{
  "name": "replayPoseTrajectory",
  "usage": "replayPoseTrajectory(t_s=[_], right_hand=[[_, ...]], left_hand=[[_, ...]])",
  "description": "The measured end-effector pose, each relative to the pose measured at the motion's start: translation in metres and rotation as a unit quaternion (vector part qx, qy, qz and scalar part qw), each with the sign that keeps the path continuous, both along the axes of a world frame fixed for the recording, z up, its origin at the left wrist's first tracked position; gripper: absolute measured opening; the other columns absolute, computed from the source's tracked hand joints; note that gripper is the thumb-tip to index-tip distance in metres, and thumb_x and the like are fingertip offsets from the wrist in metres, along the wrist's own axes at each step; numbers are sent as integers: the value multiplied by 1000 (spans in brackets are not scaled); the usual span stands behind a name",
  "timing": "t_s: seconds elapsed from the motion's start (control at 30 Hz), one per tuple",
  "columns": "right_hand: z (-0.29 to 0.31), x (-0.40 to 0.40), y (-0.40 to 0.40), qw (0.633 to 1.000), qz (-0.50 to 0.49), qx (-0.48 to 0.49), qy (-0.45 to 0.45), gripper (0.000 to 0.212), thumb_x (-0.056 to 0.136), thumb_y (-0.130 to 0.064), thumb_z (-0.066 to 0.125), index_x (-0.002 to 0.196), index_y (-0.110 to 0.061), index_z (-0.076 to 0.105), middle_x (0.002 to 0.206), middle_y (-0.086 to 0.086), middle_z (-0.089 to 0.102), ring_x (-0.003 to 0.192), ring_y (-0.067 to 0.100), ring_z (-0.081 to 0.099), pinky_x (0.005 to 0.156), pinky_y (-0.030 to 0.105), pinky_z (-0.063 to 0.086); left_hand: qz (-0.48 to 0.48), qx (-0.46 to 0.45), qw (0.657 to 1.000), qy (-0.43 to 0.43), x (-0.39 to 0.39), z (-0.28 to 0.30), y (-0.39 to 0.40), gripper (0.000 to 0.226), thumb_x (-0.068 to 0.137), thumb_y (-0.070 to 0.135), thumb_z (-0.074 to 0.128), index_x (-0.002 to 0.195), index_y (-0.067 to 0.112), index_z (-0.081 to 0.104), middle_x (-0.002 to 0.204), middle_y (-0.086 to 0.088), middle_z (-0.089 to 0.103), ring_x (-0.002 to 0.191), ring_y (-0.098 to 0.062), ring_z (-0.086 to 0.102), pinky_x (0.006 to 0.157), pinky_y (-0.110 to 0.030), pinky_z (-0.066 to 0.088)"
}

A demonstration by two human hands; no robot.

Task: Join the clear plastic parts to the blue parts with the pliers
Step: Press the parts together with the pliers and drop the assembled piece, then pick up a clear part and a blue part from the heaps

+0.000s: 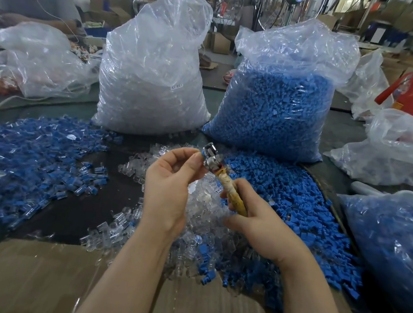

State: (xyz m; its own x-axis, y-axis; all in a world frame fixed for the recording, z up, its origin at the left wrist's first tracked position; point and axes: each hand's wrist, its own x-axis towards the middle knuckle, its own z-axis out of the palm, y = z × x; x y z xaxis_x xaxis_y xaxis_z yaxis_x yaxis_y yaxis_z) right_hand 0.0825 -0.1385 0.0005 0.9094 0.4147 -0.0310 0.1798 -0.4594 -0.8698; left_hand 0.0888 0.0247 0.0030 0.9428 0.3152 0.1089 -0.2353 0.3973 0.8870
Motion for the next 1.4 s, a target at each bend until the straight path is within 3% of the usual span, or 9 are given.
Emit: replayPoseTrajectory(t_s=[0.5,0.7,0.77,0.87,0.93,1.0,1.1,1.27,1.4], right_hand=[[-3,1,8,995,-45,-61,-66,21,70,-23,49,91,-24,46,75,0,48,59,12,42,55,33,37],[-7,6,0,990,-77,-85,-84,23,82,-14,56,91,-30,42,74,-3,47,59,15,43,55,34,37],[-9,10,-5,984,-114,-99,-93,23,86,-15,57,93,-31,41,75,-4,49,58,16,45,54,33,37],[-13,14,-12,974,-158,-127,-97,18,93,-27,57,95,-33,39,88,-6,57,69,20,54,64,40,46],[-14,14,-14,964,-185,-166,-99,15,95,-35,54,98,-35,39,90,-6,59,78,24,57,73,45,51],[-15,14,-14,953,-207,-200,-94,13,97,-39,52,101,-37,39,88,-5,59,78,25,57,70,43,51],[-17,14,-14,932,-247,-248,-94,12,98,-39,50,103,-35,40,79,-5,57,67,19,56,53,34,43],[-20,15,-13,900,-329,-279,-69,17,97,-37,53,97,-21,47,76,2,56,64,21,54,50,32,37],[-22,15,-13,883,-347,-311,-53,15,93,-26,57,87,-17,46,73,3,53,60,20,51,47,29,32]], left_hand=[[3,4,1000,6,-2,4,-2,6,91,5,63,91,8,67,89,-12,68,80,-16,64,72,-21,54],[43,114,991,60,1,4,38,7,83,10,72,89,15,72,81,-1,76,75,-11,71,69,-21,56],[140,233,956,111,2,-4,70,11,83,15,76,84,25,72,80,3,75,80,-13,72,77,-30,58],[263,390,854,220,-4,-21,114,7,84,22,76,88,28,74,92,1,74,90,-18,67,89,-44,54],[305,447,798,266,-8,-31,131,9,86,19,72,93,21,78,97,-7,75,91,-27,66,89,-46,54],[320,473,768,289,-9,-36,138,14,89,13,68,97,14,78,101,-14,74,92,-35,65,86,-46,55],[330,475,754,311,-8,-38,141,19,91,9,64,106,9,76,107,-19,71,95,-39,64,86,-48,55],[305,545,717,310,-7,-31,132,29,92,14,64,121,10,69,120,-23,63,109,-43,57,89,-48,48],[217,572,750,251,0,-20,108,17,94,21,63,108,23,72,96,-4,68,82,-24,63,67,-32,46]])
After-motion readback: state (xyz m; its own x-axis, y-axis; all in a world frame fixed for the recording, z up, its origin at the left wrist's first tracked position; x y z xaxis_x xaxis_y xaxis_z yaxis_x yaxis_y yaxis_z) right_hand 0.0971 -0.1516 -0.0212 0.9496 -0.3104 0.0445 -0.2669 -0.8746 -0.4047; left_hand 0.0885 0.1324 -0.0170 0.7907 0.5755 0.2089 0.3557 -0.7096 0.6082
